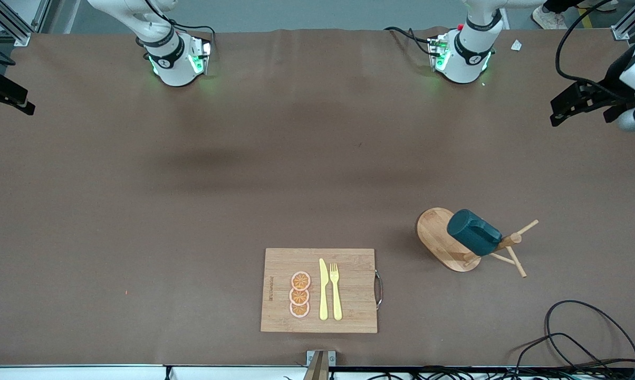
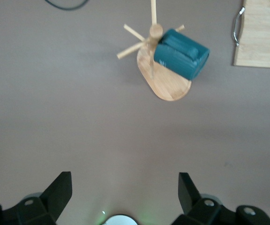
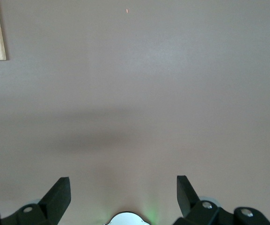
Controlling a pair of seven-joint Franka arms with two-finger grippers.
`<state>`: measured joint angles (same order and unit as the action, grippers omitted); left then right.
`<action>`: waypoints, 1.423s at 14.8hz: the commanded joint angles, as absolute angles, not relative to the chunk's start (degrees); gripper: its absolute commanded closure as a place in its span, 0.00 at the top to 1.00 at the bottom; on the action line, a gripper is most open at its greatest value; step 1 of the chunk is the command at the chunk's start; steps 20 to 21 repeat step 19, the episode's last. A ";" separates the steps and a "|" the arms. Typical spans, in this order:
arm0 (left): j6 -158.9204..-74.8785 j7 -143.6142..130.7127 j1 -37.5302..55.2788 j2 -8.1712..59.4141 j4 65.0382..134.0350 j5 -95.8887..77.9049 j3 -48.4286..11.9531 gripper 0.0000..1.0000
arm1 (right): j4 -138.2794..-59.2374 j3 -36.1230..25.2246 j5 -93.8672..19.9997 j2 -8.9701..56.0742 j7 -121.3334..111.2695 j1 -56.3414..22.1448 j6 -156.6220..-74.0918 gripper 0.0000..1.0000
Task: Pass cup and hang on rack
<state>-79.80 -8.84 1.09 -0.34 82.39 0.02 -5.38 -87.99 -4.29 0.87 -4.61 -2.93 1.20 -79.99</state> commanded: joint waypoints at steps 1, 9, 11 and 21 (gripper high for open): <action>-83.22 -7.91 -1.41 -5.97 90.86 -1.93 -7.12 1.00 | -89.82 -3.69 1.14 -6.42 -3.52 1.76 -80.24 1.00; -87.63 -7.29 0.35 -11.16 97.74 -1.93 -8.17 1.00 | -89.82 -3.43 1.14 -6.50 -3.52 1.50 -80.24 1.00; -87.54 -5.64 0.00 -10.73 96.77 -1.84 -8.26 1.00 | -89.82 -3.43 1.14 -6.42 -3.52 1.41 -80.42 1.00; -86.31 -4.13 -0.26 -8.09 92.90 0.44 -7.82 1.00 | -89.74 -3.43 1.14 -6.42 -3.52 1.14 -80.68 1.00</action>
